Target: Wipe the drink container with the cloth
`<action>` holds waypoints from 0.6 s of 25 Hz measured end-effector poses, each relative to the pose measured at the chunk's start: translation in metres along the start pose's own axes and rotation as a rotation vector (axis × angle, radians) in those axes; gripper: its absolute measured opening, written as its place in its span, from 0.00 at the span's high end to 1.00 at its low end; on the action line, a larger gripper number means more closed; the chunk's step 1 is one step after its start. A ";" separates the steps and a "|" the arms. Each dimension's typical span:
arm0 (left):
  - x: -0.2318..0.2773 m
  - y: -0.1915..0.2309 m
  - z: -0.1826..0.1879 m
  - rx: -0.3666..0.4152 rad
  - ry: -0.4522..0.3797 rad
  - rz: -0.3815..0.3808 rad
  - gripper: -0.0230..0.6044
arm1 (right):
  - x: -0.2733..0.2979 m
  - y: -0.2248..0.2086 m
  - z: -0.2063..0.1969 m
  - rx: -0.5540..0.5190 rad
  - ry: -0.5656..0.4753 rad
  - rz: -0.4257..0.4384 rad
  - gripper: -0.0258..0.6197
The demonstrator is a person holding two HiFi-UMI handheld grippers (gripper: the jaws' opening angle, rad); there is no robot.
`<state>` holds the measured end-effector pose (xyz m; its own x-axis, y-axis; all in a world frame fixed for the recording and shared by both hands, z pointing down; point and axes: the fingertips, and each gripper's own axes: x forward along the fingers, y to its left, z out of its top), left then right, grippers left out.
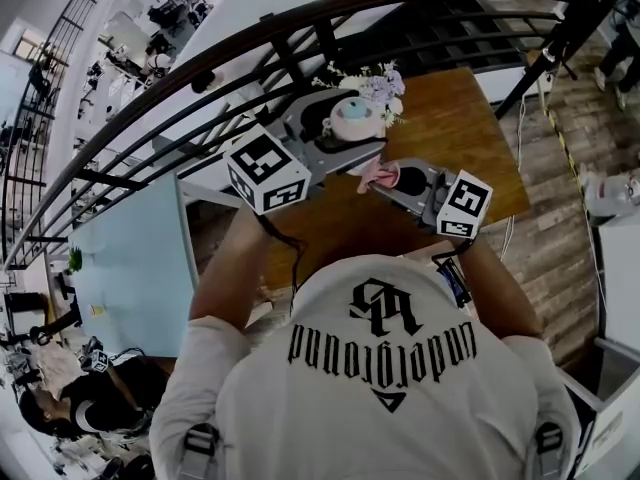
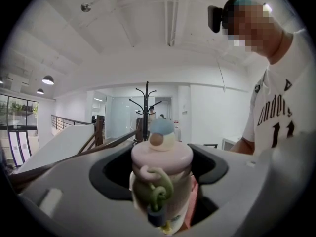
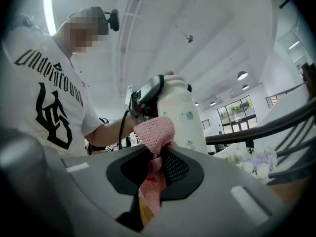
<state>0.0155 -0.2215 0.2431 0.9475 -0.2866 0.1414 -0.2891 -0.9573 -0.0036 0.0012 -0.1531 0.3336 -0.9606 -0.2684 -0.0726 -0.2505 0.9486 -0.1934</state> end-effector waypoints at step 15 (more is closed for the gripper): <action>-0.001 -0.018 -0.009 0.001 -0.002 -0.084 0.35 | -0.020 -0.005 0.068 -0.049 -0.154 -0.066 0.89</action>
<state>0.0186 -0.2039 0.2523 0.9688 -0.2049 0.1392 -0.2079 -0.9781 0.0072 0.0293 -0.1635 0.2695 -0.9130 -0.3493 -0.2108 -0.3216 0.9341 -0.1550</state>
